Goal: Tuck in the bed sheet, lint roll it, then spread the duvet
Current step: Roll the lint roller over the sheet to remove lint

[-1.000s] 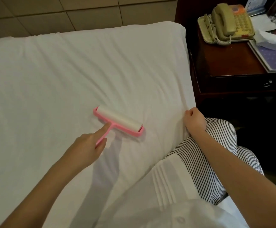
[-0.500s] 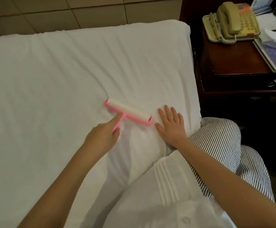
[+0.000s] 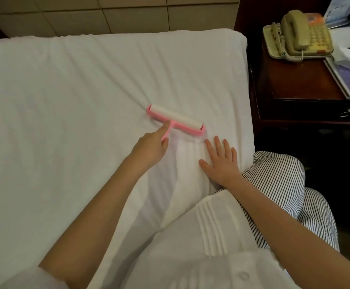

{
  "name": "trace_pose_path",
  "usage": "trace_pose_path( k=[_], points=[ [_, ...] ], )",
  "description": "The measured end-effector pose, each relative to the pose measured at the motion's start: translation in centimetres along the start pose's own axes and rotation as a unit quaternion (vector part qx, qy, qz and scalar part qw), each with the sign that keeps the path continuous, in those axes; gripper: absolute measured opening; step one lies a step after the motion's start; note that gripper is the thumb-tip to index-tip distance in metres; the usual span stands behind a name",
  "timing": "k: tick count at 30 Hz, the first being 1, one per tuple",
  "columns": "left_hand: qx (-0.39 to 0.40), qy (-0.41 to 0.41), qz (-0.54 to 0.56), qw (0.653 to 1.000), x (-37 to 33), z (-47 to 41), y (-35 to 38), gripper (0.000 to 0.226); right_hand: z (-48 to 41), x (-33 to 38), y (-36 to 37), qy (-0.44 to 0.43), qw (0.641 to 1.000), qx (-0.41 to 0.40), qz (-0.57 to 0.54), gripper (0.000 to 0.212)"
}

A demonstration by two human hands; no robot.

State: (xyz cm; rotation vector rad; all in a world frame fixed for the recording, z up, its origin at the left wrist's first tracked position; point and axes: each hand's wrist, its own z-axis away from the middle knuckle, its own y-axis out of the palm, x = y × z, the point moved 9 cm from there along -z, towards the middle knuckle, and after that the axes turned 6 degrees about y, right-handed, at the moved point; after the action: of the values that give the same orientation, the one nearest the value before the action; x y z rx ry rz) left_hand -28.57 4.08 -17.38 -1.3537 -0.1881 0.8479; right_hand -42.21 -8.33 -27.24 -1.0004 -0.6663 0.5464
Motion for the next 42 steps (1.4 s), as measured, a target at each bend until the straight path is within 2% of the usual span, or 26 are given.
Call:
trace_pose_path(
  k=[3,6,10,14,17,20,22,24,26,28,30,33,35,39,42],
  points=[
    [0.047,-0.007,-0.068,0.997,2.3,5.7,-0.5,0.053,0.0,0.2,0.0,-0.001,1.0,0.009,-0.001,0.07],
    [0.061,-0.046,-0.052,0.996,3.6,10.2,0.4,0.055,0.2,0.8,0.0,0.001,1.0,0.01,0.002,0.071],
    [-0.011,-0.033,-0.013,0.999,2.9,6.3,2.3,0.059,0.9,1.7,-0.2,0.001,1.0,-0.009,-0.007,0.073],
    [0.024,0.002,0.01,1.0,1.6,0.1,2.8,0.06,1.8,3.2,0.3,-0.032,0.999,-0.007,-0.02,0.071],
    [-0.042,0.002,-0.042,0.998,0.7,0.7,-0.9,0.055,2.1,3.6,0.3,-0.05,0.998,-0.014,-0.024,0.071],
    [-0.125,-0.006,-0.073,0.989,0.5,7.1,-2.6,0.055,2.2,3.7,-0.2,-0.056,0.998,-0.028,-0.026,0.069],
    [-0.152,-0.056,-0.077,0.984,1.8,12.2,-2.6,0.056,2.1,4.4,-0.1,-0.071,0.997,-0.026,-0.031,0.069],
    [-0.11,-0.138,-0.106,0.979,3.6,14.8,-1.4,0.055,2.1,5.2,0.2,-0.088,0.995,-0.025,-0.031,0.068],
    [-0.043,-0.182,-0.133,0.973,4.0,15.0,0.4,0.055,2.2,6.2,0.4,-0.116,0.993,-0.032,-0.012,0.067],
    [-0.029,-0.184,-0.133,0.974,3.9,13.0,0.9,0.057,2.5,7.1,0.7,-0.142,0.989,-0.039,0.003,0.08],
    [-0.053,-0.18,-0.088,0.978,5.1,9.3,0.6,0.058,2.8,7.6,1.2,-0.156,0.987,-0.035,0.018,0.091],
    [-0.107,-0.164,-0.029,0.98,7.0,3.0,-1.8,0.053,3.0,7.7,1.4,-0.162,0.986,-0.034,0.031,0.092],
    [-0.111,-0.151,-0.022,0.982,7.0,0.4,-2.9,0.052,2.8,7.3,1.2,-0.149,0.988,-0.039,0.028,0.088],
    [-0.078,-0.159,-0.035,0.984,5.6,3.4,-1.5,0.057,2.1,5.8,0.7,-0.095,0.995,-0.038,0.0,0.065],
    [-0.025,-0.173,-0.099,0.98,4.2,9.9,1.3,0.062,1.8,5.8,0.9,-0.091,0.995,-0.041,-0.006,0.065]
  ],
)
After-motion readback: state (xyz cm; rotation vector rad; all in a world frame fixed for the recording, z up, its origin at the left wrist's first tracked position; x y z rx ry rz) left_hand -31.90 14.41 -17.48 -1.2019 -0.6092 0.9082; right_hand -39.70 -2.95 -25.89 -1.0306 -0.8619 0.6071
